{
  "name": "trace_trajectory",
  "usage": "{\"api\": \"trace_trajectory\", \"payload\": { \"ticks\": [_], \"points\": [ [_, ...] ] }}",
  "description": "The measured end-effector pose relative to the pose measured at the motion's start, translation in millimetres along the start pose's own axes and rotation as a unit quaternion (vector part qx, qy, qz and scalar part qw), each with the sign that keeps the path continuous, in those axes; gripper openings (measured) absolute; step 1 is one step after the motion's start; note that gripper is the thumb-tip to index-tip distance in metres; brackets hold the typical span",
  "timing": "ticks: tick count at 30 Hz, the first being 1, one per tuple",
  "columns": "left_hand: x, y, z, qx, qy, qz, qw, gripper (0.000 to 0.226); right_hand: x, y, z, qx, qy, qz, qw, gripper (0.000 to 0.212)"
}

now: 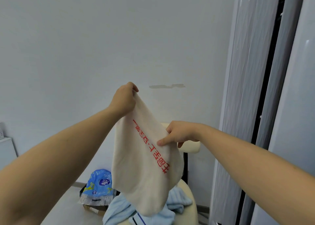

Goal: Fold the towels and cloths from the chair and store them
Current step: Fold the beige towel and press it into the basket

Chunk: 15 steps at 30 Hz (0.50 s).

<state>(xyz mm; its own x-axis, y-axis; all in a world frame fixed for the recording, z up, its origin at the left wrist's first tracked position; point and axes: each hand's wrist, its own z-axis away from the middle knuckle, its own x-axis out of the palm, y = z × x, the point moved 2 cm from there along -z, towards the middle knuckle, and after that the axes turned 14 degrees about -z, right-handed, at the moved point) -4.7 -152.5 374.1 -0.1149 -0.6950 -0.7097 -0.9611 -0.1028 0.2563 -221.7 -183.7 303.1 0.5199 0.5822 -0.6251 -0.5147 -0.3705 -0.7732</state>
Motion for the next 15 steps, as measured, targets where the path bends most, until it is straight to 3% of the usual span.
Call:
{"api": "trace_trajectory", "payload": {
  "ticks": [7,15],
  "points": [
    [-13.0,-35.7,-0.2,-0.078,-0.007,-0.037,0.996,0.041,-2.3,8.0,3.6,-0.001,0.007,0.044,0.999,0.026],
    [-20.3,-65.1,-0.1,-0.141,0.006,0.007,0.99,0.038,-1.0,17.4,7.3,0.034,-0.016,0.088,0.995,0.022]
  ]
}}
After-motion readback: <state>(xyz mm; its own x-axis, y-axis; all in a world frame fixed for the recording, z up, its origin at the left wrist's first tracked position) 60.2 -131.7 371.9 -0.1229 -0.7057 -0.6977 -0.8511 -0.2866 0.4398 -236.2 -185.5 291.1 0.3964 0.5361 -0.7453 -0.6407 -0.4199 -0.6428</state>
